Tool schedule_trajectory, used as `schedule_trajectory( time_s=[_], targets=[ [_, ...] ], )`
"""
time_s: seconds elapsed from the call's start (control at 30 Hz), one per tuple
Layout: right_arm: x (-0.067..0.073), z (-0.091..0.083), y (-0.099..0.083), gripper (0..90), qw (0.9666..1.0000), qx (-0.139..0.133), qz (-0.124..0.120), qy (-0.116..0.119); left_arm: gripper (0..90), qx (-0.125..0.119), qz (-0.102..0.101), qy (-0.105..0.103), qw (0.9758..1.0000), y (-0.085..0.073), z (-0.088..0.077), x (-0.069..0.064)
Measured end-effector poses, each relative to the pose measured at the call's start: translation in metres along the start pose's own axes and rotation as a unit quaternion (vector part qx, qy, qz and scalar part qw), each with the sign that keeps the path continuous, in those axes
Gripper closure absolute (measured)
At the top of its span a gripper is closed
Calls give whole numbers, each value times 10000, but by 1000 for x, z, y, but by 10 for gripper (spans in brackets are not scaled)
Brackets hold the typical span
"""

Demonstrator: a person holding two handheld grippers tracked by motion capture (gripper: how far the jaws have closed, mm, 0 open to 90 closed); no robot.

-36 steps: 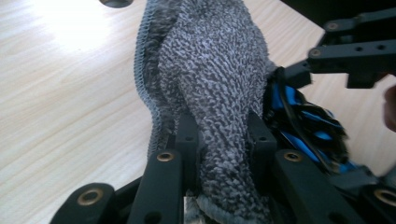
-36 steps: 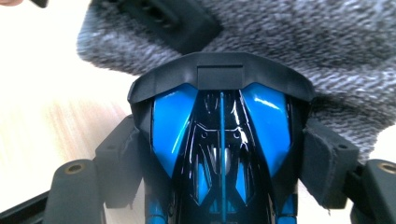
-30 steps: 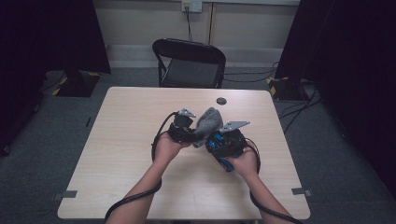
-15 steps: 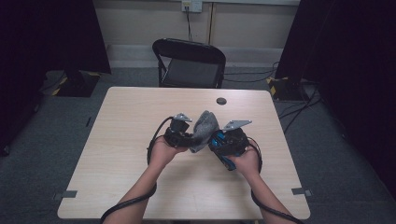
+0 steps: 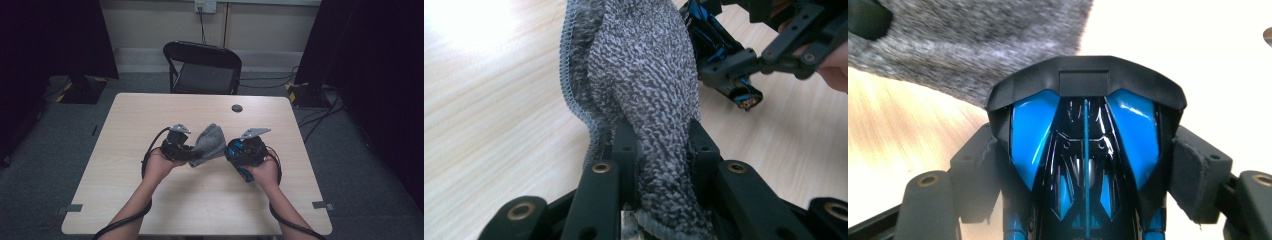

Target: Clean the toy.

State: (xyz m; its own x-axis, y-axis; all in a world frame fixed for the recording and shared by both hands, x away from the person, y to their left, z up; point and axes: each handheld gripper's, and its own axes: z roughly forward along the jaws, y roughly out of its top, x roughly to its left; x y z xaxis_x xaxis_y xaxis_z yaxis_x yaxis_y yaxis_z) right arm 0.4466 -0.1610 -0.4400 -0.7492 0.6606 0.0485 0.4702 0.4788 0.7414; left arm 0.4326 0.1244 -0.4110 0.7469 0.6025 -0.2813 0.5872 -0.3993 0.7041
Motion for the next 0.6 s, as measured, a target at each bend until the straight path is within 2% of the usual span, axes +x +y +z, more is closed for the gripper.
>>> schedule_trajectory(
  time_s=[0.17, 0.27, 0.3, 0.4, 0.5, 0.6],
  targets=[
    [1, 1, 1, 254, 10000, 5, -14, 21, 726, 32, -48, 26, 10000, -9, -13, 8],
    [1, 0, 1, 255, 10000, 4, -13, 40, 726, -19, -165, 110, 9998, -12, -21, 15],
    [2, 0, 1, 255, 10000, 6, -20, 46, 725, -115, -253, 145, 9995, -13, -22, 18],
    [4, 0, 3, 255, 9999, 0, -69, 89, 725, -307, -475, 217, 9982, -7, -27, 25],
    [8, 0, 4, 255, 9998, -17, -126, 140, 724, -446, -584, 254, 9970, 4, -25, 28],
    [11, 0, 6, 254, 9997, -24, -170, 198, 723, -518, -637, 202, 9964, 17, -18, 26]
  ],
)
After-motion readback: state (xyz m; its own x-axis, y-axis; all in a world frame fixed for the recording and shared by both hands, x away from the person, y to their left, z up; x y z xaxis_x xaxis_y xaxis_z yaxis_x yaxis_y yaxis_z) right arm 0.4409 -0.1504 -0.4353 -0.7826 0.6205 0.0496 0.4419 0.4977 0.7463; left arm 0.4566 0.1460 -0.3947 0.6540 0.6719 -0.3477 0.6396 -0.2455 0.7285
